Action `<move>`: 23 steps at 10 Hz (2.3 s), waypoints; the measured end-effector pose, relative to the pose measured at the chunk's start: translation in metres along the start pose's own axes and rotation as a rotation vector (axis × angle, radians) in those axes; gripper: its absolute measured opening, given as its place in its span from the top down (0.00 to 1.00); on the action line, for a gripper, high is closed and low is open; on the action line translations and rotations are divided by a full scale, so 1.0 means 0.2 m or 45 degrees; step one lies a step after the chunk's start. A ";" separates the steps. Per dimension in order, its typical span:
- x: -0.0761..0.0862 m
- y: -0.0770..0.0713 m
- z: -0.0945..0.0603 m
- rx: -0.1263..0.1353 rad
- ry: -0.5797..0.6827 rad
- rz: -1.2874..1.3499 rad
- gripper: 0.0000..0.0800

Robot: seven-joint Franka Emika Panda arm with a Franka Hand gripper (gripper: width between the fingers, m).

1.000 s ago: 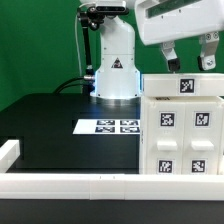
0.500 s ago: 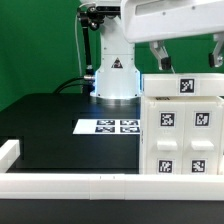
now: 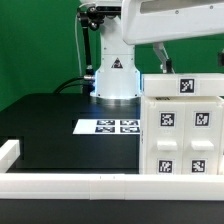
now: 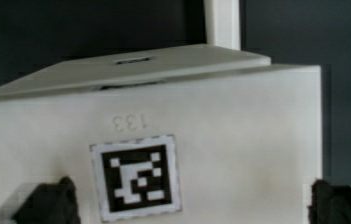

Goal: Assemble cabinet

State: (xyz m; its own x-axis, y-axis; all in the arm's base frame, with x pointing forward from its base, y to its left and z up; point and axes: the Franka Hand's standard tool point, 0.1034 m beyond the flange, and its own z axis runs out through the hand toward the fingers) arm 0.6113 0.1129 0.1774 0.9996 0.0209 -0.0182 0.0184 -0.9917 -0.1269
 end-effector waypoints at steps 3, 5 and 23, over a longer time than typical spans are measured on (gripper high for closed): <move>-0.01 0.01 0.01 -0.059 -0.033 -0.583 0.19; 0.00 -0.01 0.02 -0.140 -0.062 -0.946 0.19; -0.02 0.08 0.09 -0.233 -0.132 -1.539 0.31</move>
Offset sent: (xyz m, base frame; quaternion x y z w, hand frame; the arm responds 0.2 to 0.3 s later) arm 0.0043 0.0084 0.0007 -0.0406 -0.0193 -0.3739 0.9264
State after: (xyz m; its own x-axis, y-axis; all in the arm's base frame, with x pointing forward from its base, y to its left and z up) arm 0.6077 0.0998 0.1577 0.3314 0.9412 -0.0652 0.9435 -0.3305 0.0241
